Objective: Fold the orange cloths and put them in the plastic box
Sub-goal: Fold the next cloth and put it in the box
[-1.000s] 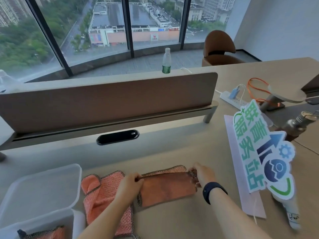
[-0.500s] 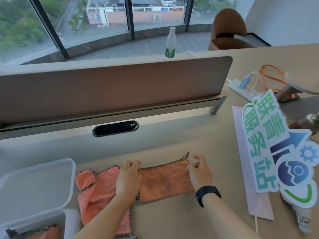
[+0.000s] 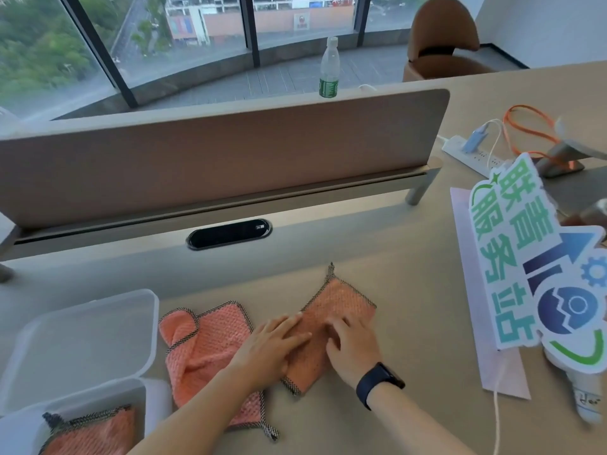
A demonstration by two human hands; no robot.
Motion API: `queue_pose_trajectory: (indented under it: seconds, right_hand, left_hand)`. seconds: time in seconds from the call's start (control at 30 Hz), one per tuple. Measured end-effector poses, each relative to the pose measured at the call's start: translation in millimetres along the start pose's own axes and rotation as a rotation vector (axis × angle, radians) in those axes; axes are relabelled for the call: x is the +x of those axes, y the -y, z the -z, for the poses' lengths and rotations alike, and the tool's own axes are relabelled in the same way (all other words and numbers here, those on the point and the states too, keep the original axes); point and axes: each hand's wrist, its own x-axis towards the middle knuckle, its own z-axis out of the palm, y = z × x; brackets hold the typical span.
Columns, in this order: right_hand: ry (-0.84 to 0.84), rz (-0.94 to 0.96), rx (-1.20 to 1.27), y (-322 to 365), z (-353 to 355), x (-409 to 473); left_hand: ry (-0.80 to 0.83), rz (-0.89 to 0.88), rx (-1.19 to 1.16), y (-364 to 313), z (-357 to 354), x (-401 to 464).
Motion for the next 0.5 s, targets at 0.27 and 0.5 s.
queue_pose_trajectory:
  seconds: [0.27,0.5]
  right_hand:
    - [0.147,0.234,-0.076,-4,0,-9]
    - [-0.025,0.448,-0.043,-18,-7,-66]
  left_hand:
    - [0.1,0.08,0.001,-30,-14,-28]
    - [0.039,0.169,-0.077,-63,-29,-53]
